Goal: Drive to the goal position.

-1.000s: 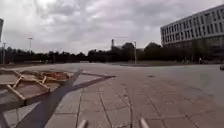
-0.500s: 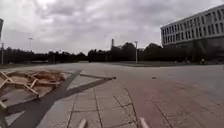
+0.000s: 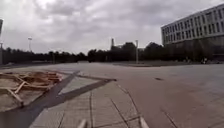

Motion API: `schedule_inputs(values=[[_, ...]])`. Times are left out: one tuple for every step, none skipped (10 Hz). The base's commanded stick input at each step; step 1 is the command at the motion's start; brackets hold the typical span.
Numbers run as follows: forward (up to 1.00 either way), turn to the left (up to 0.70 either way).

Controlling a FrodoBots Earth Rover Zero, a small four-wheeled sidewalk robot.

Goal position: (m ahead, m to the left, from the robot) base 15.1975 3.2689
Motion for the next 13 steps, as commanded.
schedule_inputs(values=[[0.70,0.00],[0.70,0.00],[0.70,0.00],[0.70,0.00],[0.70,0.00],[0.70,0.00],[0.70,0.00],[0.70,0.00],[0.70,0.00],[0.70,0.00],[0.70,0.00],[0.70,0.00],[0.70,0.00]])
